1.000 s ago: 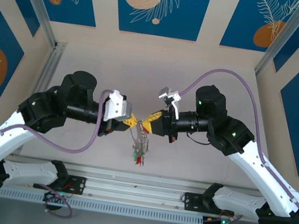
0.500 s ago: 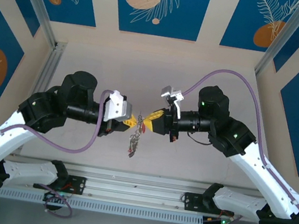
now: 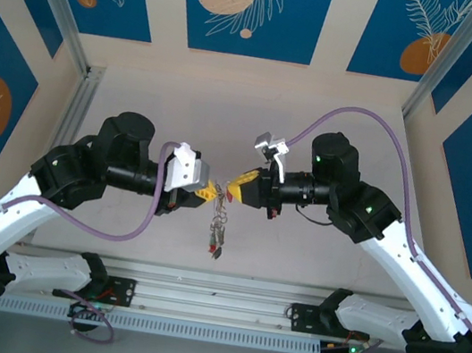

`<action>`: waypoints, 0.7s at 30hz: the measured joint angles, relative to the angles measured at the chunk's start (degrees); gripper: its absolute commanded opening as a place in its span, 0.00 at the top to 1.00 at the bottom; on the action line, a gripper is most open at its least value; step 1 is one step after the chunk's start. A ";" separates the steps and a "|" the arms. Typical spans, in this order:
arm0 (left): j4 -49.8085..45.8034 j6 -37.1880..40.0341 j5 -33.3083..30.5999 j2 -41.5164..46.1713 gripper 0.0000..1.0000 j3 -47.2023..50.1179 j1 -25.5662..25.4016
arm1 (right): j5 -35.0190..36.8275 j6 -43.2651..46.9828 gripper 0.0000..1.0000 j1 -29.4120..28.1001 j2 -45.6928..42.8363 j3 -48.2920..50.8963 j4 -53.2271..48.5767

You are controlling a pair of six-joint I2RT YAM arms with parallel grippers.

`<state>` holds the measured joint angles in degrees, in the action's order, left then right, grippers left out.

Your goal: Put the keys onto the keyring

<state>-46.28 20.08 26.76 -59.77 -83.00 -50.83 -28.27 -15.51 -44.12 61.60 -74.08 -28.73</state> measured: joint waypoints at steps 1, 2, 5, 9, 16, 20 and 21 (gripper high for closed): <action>0.02 -0.02 0.00 0.00 1.00 0.00 0.00 | -0.02 -0.07 1.00 0.09 -0.13 0.02 0.04; 0.00 -0.02 -0.02 0.00 1.00 0.00 0.00 | -0.02 -0.20 1.00 0.24 -0.37 0.09 0.11; 0.02 -0.02 -0.04 0.00 1.00 0.00 0.00 | -0.17 -0.61 1.00 0.68 -1.75 0.81 0.70; 0.07 -0.02 -0.31 0.00 1.00 0.00 0.00 | -0.31 -1.11 1.00 0.76 -3.54 1.46 1.33; 0.39 -0.02 -0.46 0.00 1.00 0.00 0.02 | -1.66 -1.73 1.00 0.57 -3.63 1.84 1.66; 0.42 -0.02 -0.46 -0.11 1.00 0.00 0.00 | -2.56 -1.73 1.00 0.20 -2.75 1.84 1.81; 0.39 -0.02 -0.46 -0.11 1.00 0.00 0.02 | -2.82 -1.73 1.00 0.02 -2.58 1.84 1.79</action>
<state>-45.89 20.05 26.30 -59.88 -83.00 -50.81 -31.09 -17.23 -44.10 59.02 -72.25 -26.94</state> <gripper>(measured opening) 0.053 0.047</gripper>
